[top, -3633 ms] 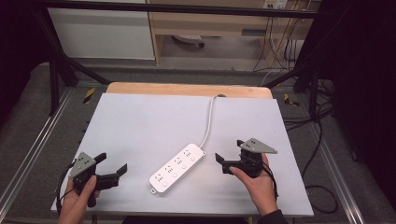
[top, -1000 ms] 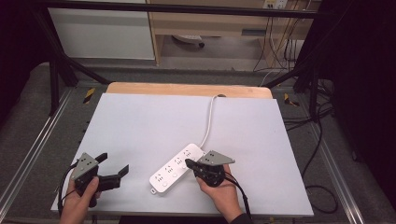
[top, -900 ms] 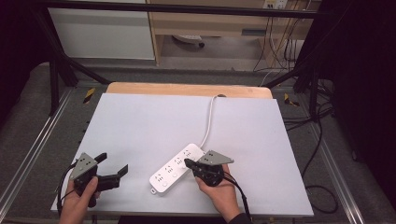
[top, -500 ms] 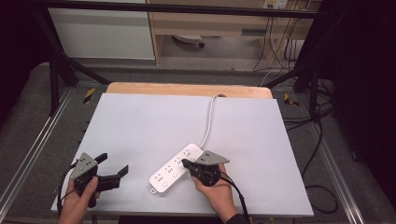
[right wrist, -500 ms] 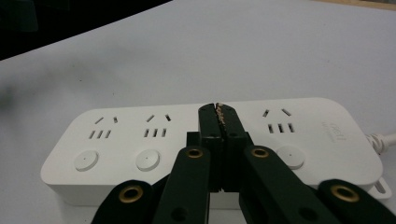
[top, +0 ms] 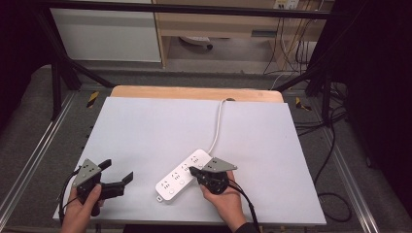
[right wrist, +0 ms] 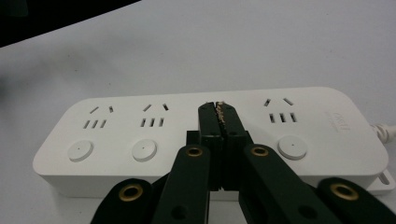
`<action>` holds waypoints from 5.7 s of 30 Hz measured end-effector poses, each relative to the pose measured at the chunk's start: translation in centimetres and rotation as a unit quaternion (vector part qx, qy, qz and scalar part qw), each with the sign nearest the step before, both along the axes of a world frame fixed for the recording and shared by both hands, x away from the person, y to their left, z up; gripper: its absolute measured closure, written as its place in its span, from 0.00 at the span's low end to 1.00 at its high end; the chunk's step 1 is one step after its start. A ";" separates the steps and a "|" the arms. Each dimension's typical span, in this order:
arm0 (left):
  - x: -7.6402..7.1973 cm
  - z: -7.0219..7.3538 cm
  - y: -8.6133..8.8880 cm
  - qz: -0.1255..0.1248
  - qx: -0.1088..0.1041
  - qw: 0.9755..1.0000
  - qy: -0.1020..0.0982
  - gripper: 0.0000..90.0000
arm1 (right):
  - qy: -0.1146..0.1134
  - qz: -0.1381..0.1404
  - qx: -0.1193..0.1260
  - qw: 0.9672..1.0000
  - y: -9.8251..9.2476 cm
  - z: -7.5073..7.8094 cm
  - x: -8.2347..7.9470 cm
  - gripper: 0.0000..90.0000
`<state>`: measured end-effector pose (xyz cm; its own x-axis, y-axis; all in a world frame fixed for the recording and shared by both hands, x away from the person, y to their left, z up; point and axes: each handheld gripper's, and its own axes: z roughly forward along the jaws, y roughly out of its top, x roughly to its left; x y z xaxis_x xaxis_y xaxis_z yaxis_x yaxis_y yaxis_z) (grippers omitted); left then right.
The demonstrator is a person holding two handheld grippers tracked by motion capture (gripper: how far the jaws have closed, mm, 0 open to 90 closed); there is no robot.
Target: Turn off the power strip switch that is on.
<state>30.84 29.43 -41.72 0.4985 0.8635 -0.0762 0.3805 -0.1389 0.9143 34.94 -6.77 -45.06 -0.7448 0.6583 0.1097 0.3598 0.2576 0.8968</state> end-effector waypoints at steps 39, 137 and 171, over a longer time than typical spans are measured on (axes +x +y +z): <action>0.0 -0.1 -0.1 -0.010 0.001 1.000 0.005 0.05 | -0.003 -0.004 -0.008 1.000 0.2 -0.5 0.1 1.00; 0.1 -0.4 -0.2 -0.006 0.012 1.000 0.018 0.05 | -0.010 0.007 -0.034 0.999 0.6 -0.4 0.2 1.00; 0.1 -0.3 0.0 -0.002 0.011 1.000 0.017 0.05 | 0.026 0.002 0.016 1.000 0.1 0.2 0.6 1.00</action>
<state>30.98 29.39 -42.05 0.5000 0.8628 -0.0745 0.4111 -0.1607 0.8973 35.57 -6.69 -44.90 -0.7405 0.6504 0.1692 0.4045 0.2302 0.8851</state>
